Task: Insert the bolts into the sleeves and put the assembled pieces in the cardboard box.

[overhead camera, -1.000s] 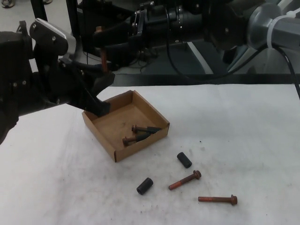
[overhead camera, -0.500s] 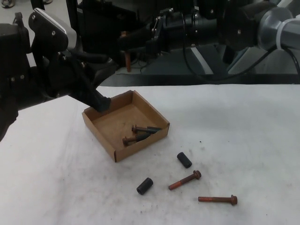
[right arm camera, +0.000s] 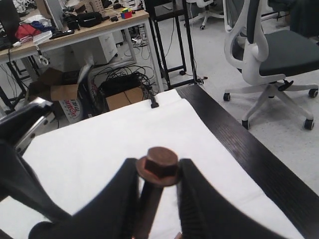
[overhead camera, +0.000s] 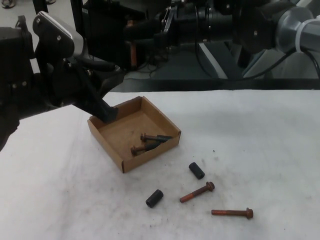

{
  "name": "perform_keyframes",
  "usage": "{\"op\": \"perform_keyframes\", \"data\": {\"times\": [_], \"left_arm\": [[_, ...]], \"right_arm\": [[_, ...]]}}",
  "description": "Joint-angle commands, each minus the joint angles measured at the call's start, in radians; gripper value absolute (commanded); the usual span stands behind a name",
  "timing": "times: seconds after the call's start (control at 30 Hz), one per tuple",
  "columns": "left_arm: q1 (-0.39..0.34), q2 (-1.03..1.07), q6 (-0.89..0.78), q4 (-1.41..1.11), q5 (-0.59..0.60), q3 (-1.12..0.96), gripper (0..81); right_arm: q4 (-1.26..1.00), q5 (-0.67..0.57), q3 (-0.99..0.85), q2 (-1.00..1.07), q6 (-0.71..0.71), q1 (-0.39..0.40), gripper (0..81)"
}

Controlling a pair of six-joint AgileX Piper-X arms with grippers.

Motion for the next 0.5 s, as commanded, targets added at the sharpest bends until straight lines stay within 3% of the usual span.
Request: {"op": "perform_keyframes", "data": {"times": [0.0,0.47], "left_arm": [[0.0,-0.017,0.011,-0.005,0.014,-0.008,0.8],[0.0,-0.017,0.011,-0.005,0.014,-0.008,0.8]], "right_arm": [[-0.018,-0.017,-0.012,-0.007,0.028,-0.004,0.2],[-0.008,-0.025,-0.005,-0.007,0.103,0.021,0.2]]}}
